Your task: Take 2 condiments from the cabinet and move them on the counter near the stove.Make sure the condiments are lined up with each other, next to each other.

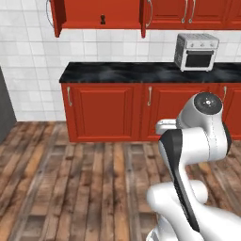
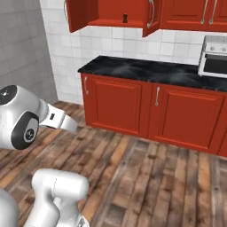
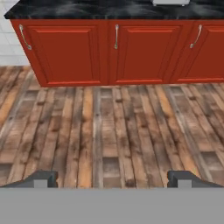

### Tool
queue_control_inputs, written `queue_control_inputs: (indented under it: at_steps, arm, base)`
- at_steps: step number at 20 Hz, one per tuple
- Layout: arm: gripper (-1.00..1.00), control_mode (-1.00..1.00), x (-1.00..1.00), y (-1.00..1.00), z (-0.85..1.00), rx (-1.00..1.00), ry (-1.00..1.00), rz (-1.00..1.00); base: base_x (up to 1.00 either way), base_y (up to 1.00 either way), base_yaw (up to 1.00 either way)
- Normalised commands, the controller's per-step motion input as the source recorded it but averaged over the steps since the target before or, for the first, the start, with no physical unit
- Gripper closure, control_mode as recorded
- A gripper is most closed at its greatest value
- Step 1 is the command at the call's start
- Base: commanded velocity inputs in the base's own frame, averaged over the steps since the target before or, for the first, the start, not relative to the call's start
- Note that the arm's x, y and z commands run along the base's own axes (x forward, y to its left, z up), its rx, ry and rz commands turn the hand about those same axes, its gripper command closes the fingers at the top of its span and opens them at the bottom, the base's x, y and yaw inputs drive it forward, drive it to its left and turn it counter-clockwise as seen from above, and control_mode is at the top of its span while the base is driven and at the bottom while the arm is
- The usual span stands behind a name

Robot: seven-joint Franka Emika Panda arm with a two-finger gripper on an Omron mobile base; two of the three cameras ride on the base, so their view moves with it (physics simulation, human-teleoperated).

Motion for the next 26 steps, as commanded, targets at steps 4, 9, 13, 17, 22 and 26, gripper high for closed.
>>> queue_control_inputs:
  at_steps: [4, 9, 13, 17, 22, 26]
  arm:
    - [-1.0, 1.0, 0.0, 0.0, 0.0, 0.0, 0.0, 0.0]
    - [-1.0, 1.0, 0.0, 0.0, 0.0, 0.0, 0.0, 0.0]
    - [-1.0, 1.0, 0.0, 0.0, 0.0, 0.0, 0.0, 0.0]
    - [-1.0, 1.0, 0.0, 0.0, 0.0, 0.0, 0.0, 0.0]
    - [-1.0, 1.0, 0.0, 0.0, 0.0, 0.0, 0.0, 0.0]
    - [-1.0, 1.0, 0.0, 0.0, 0.0, 0.0, 0.0, 0.0]
  base:
    - [1.0, 0.11, -0.02]
    - [1.0, 0.08, 0.0]
    - [1.0, 0.29, -0.01]
    - [1.0, 0.49, -0.03]
    - [1.0, 0.38, -0.07]
    - [1.0, 0.29, -0.07]
